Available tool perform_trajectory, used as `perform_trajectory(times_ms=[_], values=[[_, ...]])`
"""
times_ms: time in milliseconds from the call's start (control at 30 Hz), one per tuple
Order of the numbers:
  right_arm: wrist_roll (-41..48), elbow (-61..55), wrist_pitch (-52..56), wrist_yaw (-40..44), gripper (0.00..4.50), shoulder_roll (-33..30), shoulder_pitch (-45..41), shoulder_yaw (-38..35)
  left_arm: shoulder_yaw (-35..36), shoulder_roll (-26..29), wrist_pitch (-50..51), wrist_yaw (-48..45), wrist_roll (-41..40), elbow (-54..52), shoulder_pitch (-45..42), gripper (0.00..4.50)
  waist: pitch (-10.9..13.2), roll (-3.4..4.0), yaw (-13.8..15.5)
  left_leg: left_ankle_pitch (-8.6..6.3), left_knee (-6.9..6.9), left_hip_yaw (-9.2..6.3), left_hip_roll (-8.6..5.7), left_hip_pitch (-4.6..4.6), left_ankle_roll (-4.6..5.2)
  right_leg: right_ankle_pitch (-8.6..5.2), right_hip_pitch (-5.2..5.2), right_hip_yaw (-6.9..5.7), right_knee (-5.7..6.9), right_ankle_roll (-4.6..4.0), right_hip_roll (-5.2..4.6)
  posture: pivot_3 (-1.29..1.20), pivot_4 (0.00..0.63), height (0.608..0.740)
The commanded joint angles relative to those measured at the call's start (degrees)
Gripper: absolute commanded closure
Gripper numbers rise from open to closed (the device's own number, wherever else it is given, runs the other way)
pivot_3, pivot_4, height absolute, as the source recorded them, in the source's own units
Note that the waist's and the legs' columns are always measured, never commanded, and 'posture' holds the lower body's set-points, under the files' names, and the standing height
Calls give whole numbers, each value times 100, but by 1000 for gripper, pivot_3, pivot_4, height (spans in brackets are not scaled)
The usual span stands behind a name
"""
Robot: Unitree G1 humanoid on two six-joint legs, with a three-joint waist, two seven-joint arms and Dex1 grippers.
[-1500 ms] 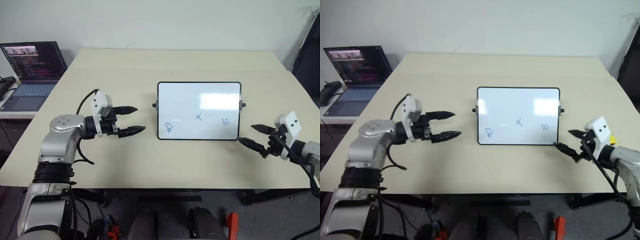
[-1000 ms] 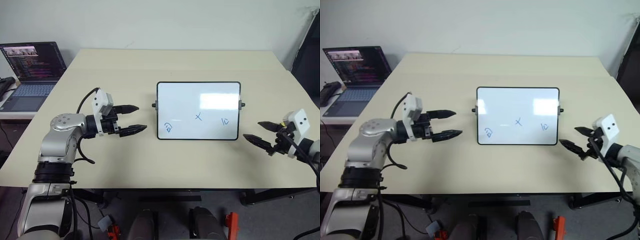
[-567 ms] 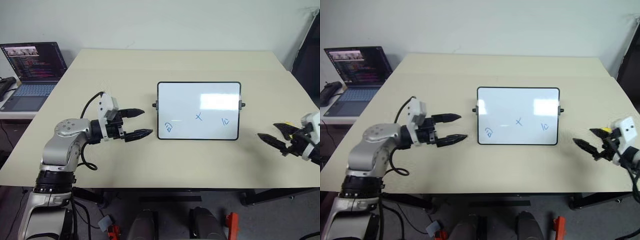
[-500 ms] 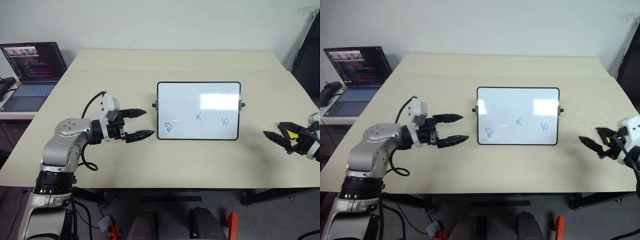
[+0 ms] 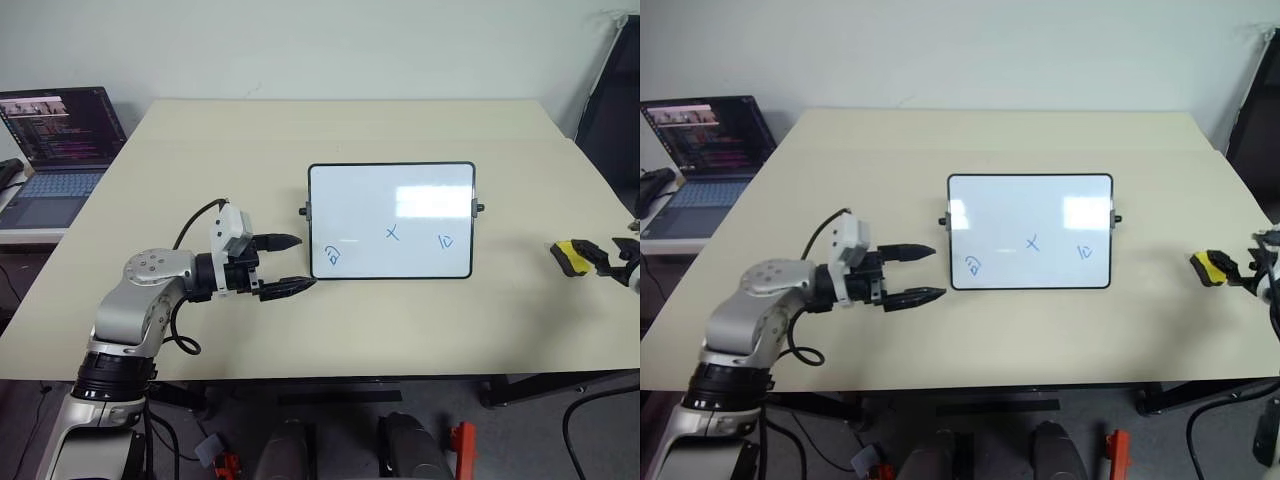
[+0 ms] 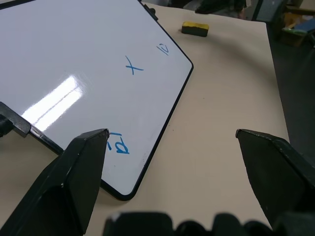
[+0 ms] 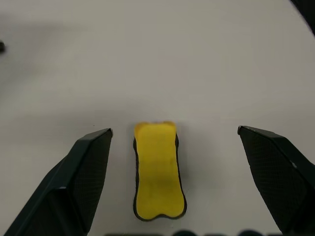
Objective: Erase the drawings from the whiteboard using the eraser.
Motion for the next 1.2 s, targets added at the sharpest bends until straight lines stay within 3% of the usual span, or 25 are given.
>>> perform_trajectory(times_ms=[33,433,533,733,833,1067,1200], values=[[-234,446,-329,97,45,-160,-278,167,119,24,-76,68,-52,-194,-39,0,0,0,-9,0,0,0,0,0,0,0,0,0,0,0,0,0,150,740],[-486,1204,-681,57,45,-84,-664,303,163,22,-63,216,-100,-259,136,0,0,0,-24,0,-1,0,0,1,0,0,0,1,1,0,0,0,150,740],[-515,1285,-723,1,574,-54,-652,299,165,20,-58,248,-115,-303,188,0,0,0,-23,0,0,0,-1,1,0,0,0,1,1,0,0,0,150,740],[-580,1350,-742,-11,2732,28,-673,376,183,30,-39,302,-142,-359,257,0,0,1,-25,0,0,0,0,2,0,0,1,1,1,0,0,0,150,740],[-594,1367,-755,-21,3484,62,-708,412,192,40,-29,314,-148,-364,255,0,0,0,-29,0,0,0,0,2,0,0,1,2,1,0,0,0,150,740],[-620,1319,-786,11,3523,138,-725,423,219,64,-4,356,-165,-403,260,0,0,0,-29,0,1,0,0,3,0,0,3,2,1,0,0,0,150,740],[-413,703,-737,336,3523,-23,-600,292,289,117,12,362,-191,-406,241,0,0,1,-31,0,0,0,0,4,0,0,4,2,1,0,0,0,150,740]])
